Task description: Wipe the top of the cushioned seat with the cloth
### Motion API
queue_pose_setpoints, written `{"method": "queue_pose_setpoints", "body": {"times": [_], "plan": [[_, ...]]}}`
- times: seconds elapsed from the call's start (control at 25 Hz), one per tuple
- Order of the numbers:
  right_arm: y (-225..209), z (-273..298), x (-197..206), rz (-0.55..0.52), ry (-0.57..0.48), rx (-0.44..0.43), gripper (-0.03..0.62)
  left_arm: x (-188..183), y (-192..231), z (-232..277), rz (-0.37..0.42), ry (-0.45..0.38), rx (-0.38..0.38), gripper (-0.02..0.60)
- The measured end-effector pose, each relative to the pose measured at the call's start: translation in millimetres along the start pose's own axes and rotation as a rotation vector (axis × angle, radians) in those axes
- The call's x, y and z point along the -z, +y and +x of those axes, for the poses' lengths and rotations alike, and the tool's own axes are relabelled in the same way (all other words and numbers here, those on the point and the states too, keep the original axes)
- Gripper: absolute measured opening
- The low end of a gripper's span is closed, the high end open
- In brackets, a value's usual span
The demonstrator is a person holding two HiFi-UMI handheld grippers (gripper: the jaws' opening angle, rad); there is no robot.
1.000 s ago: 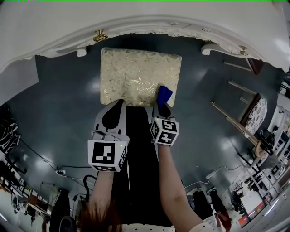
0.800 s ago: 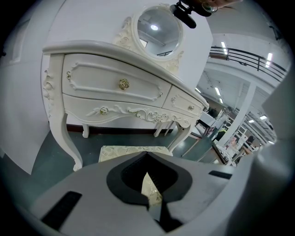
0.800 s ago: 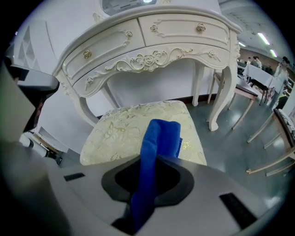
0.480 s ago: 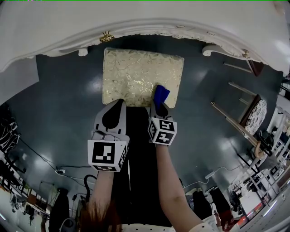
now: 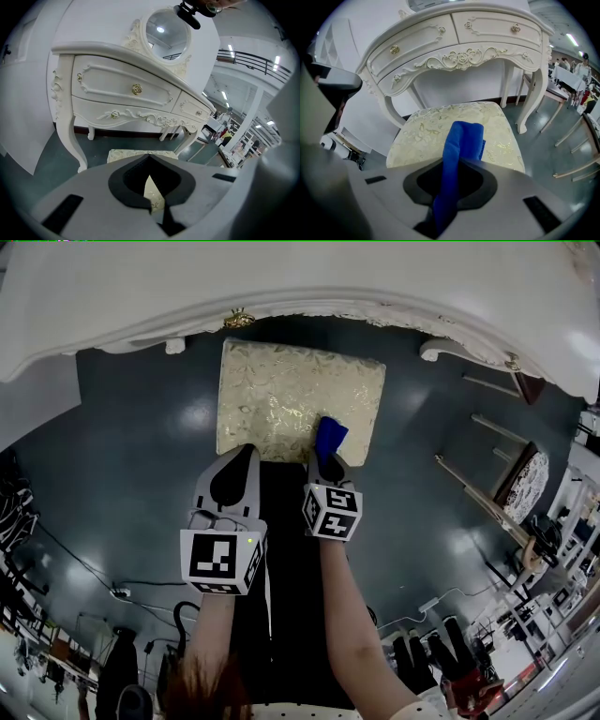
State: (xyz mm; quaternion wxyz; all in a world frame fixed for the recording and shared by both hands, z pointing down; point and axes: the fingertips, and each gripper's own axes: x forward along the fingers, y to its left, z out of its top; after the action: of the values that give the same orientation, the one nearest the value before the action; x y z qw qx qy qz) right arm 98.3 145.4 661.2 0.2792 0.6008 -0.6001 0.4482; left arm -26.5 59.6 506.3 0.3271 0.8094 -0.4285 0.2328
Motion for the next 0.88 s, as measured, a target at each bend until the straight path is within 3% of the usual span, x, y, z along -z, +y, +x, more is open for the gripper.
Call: {"method": "queue_pose_setpoints", "body": {"times": [0.88], "plan": [[40, 10, -4, -0.031, 0.005, -0.041, 0.061, 2, 28, -13, -0.034, -0.011, -0.037, -0.002]]}}
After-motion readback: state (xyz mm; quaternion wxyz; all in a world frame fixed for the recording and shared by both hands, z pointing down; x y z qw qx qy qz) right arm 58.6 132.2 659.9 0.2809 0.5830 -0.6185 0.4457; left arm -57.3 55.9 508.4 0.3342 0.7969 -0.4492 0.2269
